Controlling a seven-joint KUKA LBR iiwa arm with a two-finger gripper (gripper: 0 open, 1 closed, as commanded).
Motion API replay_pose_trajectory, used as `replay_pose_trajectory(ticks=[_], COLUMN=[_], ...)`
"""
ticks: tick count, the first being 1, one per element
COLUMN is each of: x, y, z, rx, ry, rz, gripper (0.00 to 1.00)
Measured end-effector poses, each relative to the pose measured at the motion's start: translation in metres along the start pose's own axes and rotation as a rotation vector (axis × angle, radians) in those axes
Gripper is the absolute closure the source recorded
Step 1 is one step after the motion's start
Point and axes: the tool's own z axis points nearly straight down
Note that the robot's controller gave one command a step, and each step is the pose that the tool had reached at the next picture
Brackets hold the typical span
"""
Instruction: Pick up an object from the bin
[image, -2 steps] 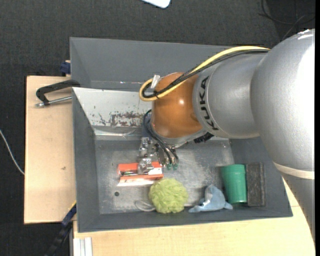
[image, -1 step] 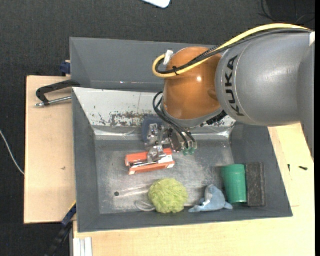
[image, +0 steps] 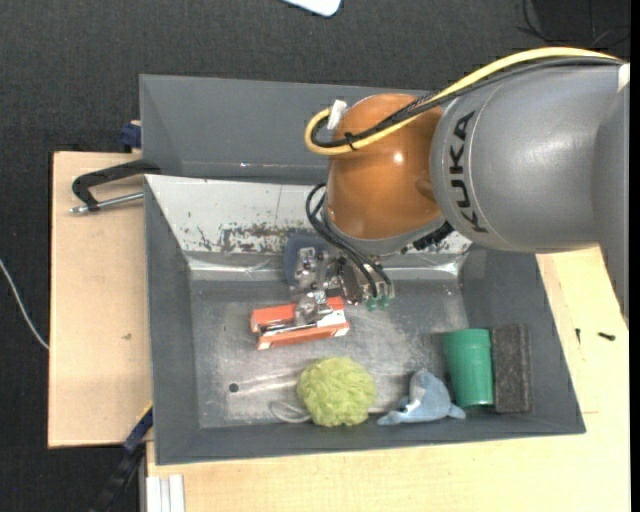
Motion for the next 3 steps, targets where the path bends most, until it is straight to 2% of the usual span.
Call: replay_pose_trajectory(ticks=[1, 2, 3], x=[0.0, -0.002, -0.012], y=[0.0, 0.006, 0.031], z=[0.0, 0.022, -0.118], rx=[0.0, 0.001, 0.0], ry=[0.0, -0.003, -0.003], rz=[0.0, -0.081, -0.167], gripper=[1.0, 1.0, 1.0])
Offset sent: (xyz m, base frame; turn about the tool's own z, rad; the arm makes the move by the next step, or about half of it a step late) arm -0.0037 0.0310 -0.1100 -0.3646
